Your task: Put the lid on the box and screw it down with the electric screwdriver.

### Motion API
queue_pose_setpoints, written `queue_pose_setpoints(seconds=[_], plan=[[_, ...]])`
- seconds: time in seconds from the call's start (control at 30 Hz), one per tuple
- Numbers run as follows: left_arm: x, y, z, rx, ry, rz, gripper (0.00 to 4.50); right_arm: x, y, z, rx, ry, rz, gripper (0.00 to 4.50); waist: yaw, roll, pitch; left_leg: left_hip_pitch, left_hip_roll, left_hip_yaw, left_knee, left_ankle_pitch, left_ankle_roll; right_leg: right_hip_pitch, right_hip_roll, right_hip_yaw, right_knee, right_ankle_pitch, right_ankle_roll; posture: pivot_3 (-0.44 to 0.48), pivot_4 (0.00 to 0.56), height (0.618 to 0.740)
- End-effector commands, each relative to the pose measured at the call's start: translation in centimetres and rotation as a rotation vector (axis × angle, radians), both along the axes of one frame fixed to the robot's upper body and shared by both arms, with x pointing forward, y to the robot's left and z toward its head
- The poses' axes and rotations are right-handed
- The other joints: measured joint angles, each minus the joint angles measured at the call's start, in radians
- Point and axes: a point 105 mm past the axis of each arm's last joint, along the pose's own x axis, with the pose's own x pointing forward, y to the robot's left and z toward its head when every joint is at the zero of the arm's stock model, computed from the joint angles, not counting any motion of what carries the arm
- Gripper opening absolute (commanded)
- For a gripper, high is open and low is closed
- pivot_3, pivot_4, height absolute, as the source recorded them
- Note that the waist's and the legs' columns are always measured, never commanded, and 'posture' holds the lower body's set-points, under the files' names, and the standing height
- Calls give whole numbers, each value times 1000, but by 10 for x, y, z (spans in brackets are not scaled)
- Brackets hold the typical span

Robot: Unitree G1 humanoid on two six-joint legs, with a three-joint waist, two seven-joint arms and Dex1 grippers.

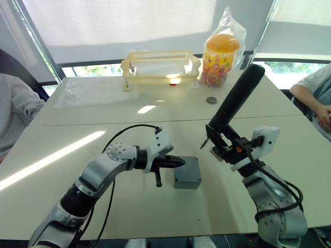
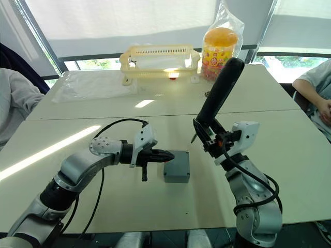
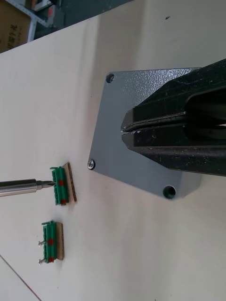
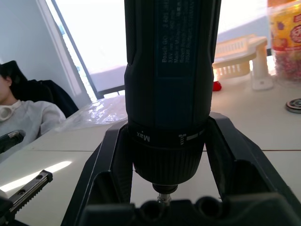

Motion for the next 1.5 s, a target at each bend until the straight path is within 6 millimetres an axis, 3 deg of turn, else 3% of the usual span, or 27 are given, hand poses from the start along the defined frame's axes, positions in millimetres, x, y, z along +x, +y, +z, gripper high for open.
queue_pose_setpoints(seconds=[0.03,0.33,0.73,1.5], plan=[[-2,-7,4,-5,-54,-28,0,-13,10,16,-11,-95,43,1796,-2,0,0,0,0,0,0,0,0,0,0,0,0,0,0,0,150,740],[-2,-5,-18,78,-37,-42,0,-15,15,13,-21,-89,43,1796,1,0,0,0,0,0,0,0,0,0,0,0,0,0,0,0,150,740],[-5,-5,-21,78,-19,-51,0,-14,19,16,-26,-97,40,1796,1,0,0,0,0,0,0,0,0,0,0,0,0,0,0,0,150,740],[-4,-4,-21,77,-25,-42,0,-13,14,1,-60,-57,39,1796,1,0,0,0,0,0,0,0,0,1,0,0,0,0,0,0,150,740]])
